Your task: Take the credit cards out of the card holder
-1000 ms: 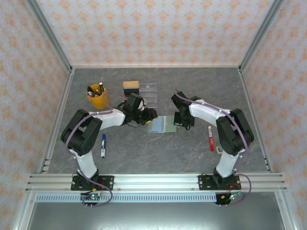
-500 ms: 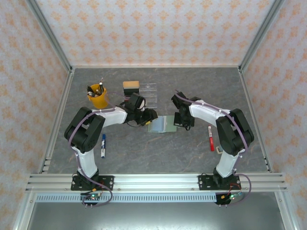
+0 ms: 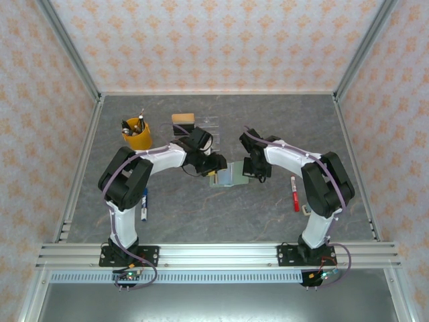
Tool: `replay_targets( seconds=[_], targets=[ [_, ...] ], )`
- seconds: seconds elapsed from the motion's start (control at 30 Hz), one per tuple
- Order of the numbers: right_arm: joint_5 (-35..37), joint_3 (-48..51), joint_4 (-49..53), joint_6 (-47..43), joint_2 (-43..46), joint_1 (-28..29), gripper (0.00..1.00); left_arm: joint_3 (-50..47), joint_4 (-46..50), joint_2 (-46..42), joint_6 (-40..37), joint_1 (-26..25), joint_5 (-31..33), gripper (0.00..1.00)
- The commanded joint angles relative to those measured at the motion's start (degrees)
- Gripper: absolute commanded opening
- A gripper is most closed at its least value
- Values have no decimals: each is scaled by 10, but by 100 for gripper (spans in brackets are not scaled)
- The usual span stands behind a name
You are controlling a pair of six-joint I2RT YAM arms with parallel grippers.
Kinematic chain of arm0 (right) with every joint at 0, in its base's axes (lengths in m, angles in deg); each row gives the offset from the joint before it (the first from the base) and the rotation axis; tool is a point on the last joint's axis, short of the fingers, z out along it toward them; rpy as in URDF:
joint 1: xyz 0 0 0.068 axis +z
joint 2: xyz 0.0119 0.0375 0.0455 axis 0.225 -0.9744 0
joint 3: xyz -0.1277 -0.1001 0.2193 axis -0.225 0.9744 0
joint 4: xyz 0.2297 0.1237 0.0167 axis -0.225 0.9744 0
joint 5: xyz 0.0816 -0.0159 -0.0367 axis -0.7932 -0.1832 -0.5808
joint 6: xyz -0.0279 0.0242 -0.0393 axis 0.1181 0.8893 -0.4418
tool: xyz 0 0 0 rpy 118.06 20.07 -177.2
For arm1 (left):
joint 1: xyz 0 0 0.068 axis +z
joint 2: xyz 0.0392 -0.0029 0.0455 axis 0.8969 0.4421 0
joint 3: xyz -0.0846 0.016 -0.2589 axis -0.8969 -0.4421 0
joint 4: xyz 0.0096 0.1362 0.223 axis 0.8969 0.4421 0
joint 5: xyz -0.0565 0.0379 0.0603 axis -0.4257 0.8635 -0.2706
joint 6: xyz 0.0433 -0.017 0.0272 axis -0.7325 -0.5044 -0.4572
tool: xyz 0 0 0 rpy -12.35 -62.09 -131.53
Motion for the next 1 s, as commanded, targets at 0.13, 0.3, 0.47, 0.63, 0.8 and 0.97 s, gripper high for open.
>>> replay_targets(
  seconds=[0.13, 0.3, 0.47, 0.63, 0.8, 0.97],
  targets=[
    [-19, 6, -17, 4, -8, 1, 0, 10, -1, 13, -8, -9, -60, 49],
    [-30, 11, -26, 2, -1, 1, 0, 9, 3, 4, -11, -9, -43, 39],
    [-66, 20, -47, -4, 16, 1, 0, -4, -1, -9, -13, -9, -37, 29],
    [-139, 32, -76, -12, 30, 1, 6, -16, -15, -30, -11, -9, -52, 27],
    [-43, 30, -45, 7, 67, 1, 19, -16, -19, -28, -10, -9, -54, 27],
    [24, 38, -38, 22, 118, 1, 31, -12, -30, -16, -2, -9, -61, 26]
  ],
)
